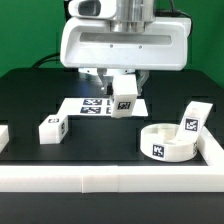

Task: Assemble stool

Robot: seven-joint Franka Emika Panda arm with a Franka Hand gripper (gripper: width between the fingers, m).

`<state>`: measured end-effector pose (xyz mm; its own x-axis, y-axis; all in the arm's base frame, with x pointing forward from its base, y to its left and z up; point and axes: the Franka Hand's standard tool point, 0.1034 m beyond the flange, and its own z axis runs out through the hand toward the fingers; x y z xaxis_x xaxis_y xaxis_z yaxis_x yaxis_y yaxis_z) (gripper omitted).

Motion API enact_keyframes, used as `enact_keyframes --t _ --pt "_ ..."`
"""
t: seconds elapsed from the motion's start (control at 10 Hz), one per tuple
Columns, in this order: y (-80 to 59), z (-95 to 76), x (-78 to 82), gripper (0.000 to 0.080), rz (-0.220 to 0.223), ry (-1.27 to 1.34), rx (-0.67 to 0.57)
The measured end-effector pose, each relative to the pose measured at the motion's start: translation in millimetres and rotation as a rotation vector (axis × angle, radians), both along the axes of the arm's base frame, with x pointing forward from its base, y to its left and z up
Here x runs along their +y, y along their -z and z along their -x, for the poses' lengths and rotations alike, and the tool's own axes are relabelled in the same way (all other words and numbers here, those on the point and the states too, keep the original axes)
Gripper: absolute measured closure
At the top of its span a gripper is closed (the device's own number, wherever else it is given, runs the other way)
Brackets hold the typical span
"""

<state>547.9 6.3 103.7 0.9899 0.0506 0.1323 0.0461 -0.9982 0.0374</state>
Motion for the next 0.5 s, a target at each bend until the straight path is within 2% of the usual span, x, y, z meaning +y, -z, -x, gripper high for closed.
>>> enact_keyframes --t 0.2,0.4,0.5 --pt "-9.5 -1.2 13.6 0.0464 -0.009 -0.012 -0.223" --pt "-12.1 -1.9 6.1 0.0464 0.025 -0.029 -0.444" --pt "1.3 6.5 2.8 0.0464 0.035 -0.031 -0.449"
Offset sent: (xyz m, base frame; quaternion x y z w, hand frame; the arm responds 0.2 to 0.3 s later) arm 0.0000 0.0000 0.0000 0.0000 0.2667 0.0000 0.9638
